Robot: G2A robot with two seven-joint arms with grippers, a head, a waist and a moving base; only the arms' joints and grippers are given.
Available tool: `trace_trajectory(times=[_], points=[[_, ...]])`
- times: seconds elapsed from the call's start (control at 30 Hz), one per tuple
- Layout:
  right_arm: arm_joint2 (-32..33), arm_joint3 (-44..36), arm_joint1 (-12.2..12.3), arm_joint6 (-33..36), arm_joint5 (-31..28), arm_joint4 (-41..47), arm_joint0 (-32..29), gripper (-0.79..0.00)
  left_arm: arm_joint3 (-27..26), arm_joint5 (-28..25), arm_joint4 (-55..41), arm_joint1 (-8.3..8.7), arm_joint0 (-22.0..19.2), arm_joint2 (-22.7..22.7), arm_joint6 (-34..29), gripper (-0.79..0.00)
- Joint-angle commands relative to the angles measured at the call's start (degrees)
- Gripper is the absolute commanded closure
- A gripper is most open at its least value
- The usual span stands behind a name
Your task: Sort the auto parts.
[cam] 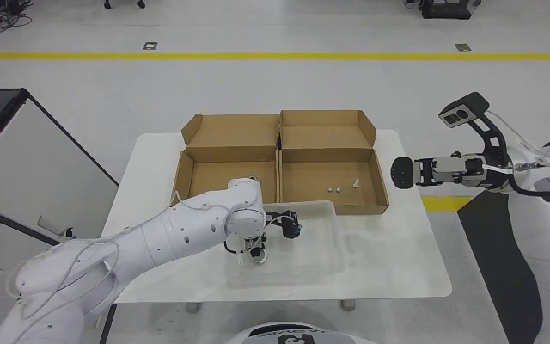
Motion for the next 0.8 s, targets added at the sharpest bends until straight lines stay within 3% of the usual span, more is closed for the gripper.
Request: trace_trajectory(times=[0.0,0.03,0.07,0.1,0.47,0.67,0.77], points=[[0.0,0.0,0.0,0.0,0.0,0.0,0.0,-0.785,0.2,-0.1,-0.1,-0.15,0.1,0.0,0.1,-0.249],[0.0,0.0,0.0,0.0,0.0,0.0,0.0,-0.785,0.4,-0.1,0.0,-0.24,0.1,0.0,0.1,-0.231],[0.0,0.0,0.0,0.0,0.0,0.0,0.0,-0.785,0.6,-0.1,0.1,-0.32,0.1,0.0,0.1,-0.089],[0.0,0.0,0.0,0.0,0.0,0.0,0.0,-0.785,0.7,-0.2,0.2,-0.41,0.1,0.0,0.2,0.000],[0.0,0.0,0.0,0.0,0.0,0.0,0.0,-0.785,0.6,-0.6,-2.3,-0.54,-2.5,0.0,0.6,0.000],[0.0,0.0,0.0,0.0,0.0,0.0,0.0,-0.785,-7.0,-3.0,-7.4,0.06,-6.1,0.0,3.0,0.000],[0.0,0.0,0.0,0.0,0.0,0.0,0.0,-0.785,-7.0,-3.0,-7.4,0.06,-6.1,0.0,3.0,0.000]])
